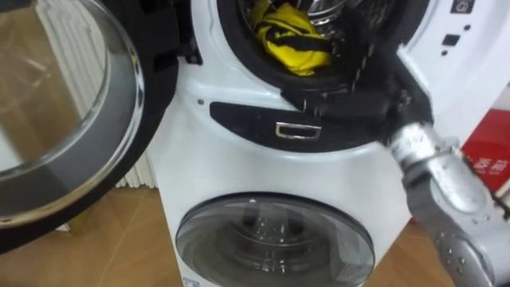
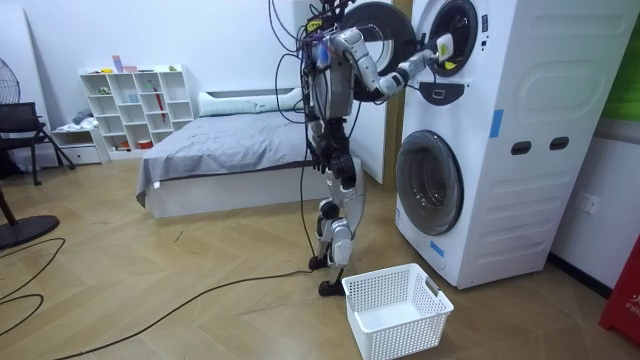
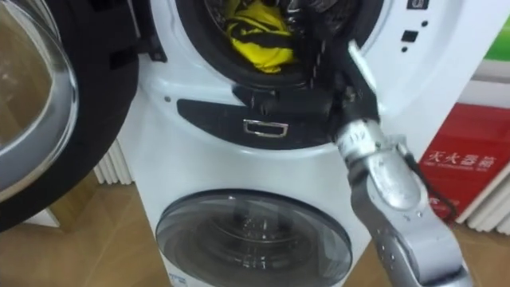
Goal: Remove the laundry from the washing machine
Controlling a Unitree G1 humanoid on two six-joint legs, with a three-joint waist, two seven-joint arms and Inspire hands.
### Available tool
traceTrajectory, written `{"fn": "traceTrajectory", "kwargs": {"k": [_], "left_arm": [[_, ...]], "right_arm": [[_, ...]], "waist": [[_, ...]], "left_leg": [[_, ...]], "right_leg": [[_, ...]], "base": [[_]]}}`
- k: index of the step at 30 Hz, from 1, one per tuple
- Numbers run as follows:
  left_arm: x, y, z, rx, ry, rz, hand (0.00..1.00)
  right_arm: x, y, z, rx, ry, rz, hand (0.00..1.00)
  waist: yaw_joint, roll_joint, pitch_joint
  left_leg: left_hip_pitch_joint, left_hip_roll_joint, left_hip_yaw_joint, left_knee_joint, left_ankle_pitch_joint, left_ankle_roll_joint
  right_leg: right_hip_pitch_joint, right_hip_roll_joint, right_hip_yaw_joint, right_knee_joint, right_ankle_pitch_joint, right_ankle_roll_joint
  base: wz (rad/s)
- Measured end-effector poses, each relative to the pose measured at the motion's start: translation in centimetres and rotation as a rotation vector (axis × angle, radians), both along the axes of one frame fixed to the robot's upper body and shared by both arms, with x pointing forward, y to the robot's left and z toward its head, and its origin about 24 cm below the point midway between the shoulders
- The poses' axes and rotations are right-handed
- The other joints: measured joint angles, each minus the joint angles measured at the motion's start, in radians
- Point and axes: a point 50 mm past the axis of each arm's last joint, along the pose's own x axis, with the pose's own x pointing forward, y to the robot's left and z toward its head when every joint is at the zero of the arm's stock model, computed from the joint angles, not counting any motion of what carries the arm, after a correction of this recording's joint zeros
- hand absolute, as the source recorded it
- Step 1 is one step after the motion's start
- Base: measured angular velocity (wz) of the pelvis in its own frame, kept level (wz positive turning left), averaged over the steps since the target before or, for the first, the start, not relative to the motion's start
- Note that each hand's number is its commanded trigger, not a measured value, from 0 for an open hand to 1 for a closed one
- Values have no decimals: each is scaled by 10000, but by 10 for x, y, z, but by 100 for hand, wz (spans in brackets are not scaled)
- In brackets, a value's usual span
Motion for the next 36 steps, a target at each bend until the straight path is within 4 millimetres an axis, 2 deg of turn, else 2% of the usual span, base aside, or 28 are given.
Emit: {"fn": "traceTrajectory", "kwargs": {"k": [4,9,14,20,24,25,28,32,36], "left_arm": [[-1,-3,-1,-82,37,-8,0],[0,-3,-1,-8,43,12,0],[0,-2,0,26,36,28,0],[-1,-2,-1,-75,71,32,0],[-3,-2,-1,-168,142,116,0],[-3,-2,-1,-206,134,115,0],[0,-2,0,-190,13,92,0],[2,-1,0,-183,-52,119,0],[2,4,2,34,-112,152,0]], "right_arm": [[-10,8,18,549,-809,713,0],[-15,10,24,920,-977,1106,0],[-15,11,29,966,-1106,1126,0],[-21,8,51,1193,-2055,1188,0],[-33,11,65,906,-3013,927,0],[-34,11,66,713,-3152,739,0],[-31,3,66,121,-3224,129,0],[-16,-10,56,-600,-2688,-736,0],[11,-37,29,-1349,-1037,-1821,0]], "waist": [[25,-84,62],[25,-219,16],[8,-241,17],[-30,-274,10],[-197,-356,-18],[-229,-390,-2],[-292,-515,80],[-416,-603,55],[-439,-643,36]], "left_leg": [[78,-5,-61,-112,-5,-4],[103,-35,-99,-157,-10,-1],[117,-40,-156,-159,-11,2],[114,-35,-184,-157,-11,1],[118,-44,-256,-162,-12,1],[118,-41,-261,-166,-12,1],[96,-43,-272,-147,-17,-2],[44,-57,-307,-120,-50,4],[91,-59,-364,-108,-46,5]], "right_leg": [[136,10,-133,-70,0,0],[174,-1,-141,-145,0,0],[153,-6,-181,-151,-1,2],[178,-12,-259,-151,-1,2],[207,-15,-260,-153,-2,4],[253,-12,-260,-155,-3,5],[266,-23,-371,-172,-3,5],[271,-43,-460,-166,-2,6],[341,-39,-511,-167,-2,6]], "base": [[4],[0],[2],[1],[5],[0],[0],[3],[3]]}}
